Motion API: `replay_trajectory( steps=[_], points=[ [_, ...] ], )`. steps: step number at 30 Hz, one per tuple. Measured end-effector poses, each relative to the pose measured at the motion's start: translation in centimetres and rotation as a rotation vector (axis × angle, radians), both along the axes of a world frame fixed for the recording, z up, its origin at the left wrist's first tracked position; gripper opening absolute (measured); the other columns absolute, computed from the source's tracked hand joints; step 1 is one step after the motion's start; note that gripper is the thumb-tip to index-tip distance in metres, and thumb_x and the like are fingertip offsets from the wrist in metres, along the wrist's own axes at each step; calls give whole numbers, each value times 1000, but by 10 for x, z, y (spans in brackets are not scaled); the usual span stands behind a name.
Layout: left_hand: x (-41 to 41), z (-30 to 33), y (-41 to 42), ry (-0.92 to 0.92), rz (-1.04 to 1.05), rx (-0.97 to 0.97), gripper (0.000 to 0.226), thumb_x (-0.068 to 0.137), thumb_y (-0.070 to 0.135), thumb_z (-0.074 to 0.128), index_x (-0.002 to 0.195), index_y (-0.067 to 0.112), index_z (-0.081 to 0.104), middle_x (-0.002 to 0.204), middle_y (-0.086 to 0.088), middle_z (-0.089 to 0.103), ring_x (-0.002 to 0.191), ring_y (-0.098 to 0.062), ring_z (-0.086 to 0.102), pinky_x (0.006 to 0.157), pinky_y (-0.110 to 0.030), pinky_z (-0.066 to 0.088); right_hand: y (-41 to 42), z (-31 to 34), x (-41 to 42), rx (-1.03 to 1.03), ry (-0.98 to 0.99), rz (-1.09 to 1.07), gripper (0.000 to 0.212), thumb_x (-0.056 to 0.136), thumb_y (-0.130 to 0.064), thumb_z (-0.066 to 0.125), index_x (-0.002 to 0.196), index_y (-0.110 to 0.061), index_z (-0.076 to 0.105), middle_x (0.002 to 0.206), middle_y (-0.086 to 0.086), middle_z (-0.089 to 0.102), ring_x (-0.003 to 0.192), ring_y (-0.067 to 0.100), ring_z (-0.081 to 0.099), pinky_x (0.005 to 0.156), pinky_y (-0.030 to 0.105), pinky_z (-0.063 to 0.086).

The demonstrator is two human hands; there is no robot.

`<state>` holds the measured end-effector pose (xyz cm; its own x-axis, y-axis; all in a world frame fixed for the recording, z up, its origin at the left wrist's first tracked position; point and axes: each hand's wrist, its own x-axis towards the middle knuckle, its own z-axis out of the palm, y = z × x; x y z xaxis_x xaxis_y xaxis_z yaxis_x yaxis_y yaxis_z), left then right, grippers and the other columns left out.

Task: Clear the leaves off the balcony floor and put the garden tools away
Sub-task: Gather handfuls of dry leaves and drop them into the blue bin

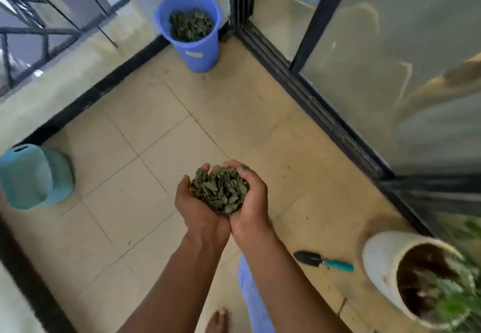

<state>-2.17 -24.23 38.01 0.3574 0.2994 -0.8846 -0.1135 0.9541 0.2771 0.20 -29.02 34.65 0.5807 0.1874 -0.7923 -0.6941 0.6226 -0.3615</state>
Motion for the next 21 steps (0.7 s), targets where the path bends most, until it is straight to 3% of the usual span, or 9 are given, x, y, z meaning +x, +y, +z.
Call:
replay_trajectory(
  steps=[5, 9, 12, 15, 18, 21],
  points=[
    [85, -3, 43, 2, 77, -21, 40, 100, 46, 45, 113, 15, 65, 111, -12, 63, 101, -36, 67, 97, -50, 56, 43, 4, 88, -32, -12, 91, 16, 82, -20, 61, 88, -10, 72, 87, 12, 70, 85, 32, 68, 86, 49, 56],
    [156, -13, 89, -14, 67, 12, 39, 99, 45, 46, 109, 14, 66, 103, -12, 66, 91, -34, 71, 86, -47, 60, 89, -1, 158, -22, 21, 127, 18, 76, -22, 63, 88, -9, 68, 93, 21, 66, 90, 37, 66, 93, 53, 53],
    [218, -31, 135, -28, 58, 4, 35, 99, 44, 45, 97, 15, 63, 98, -12, 65, 88, -33, 69, 91, -46, 58, 134, -15, 223, -77, 33, 119, 24, 77, -23, 61, 96, -8, 65, 99, 23, 66, 91, 37, 66, 81, 45, 57],
    [287, -47, 177, -30, 27, -31, 37, 101, 45, 42, 86, 16, 61, 109, -15, 65, 105, -35, 66, 107, -52, 48, 175, -30, 288, -132, 59, 27, 18, 87, -19, 57, 93, -6, 68, 94, 18, 69, 87, 34, 67, 76, 38, 57],
    [342, -63, 214, -62, -73, -2, 46, 102, 46, 38, 96, 10, 66, 110, -20, 68, 118, -40, 65, 111, -54, 45, 218, -41, 347, -187, 89, -10, 21, 70, -24, 63, 85, -10, 68, 88, 15, 69, 80, 32, 68, 72, 37, 58],
    [406, -70, 267, -117, -185, 62, 56, 97, 51, 40, 123, 10, 68, 131, -19, 66, 127, -41, 60, 108, -52, 48, 254, -54, 399, -245, 125, 4, 35, 76, -31, 63, 104, -12, 70, 107, 14, 73, 95, 33, 71, 85, 44, 60]
  ],
)
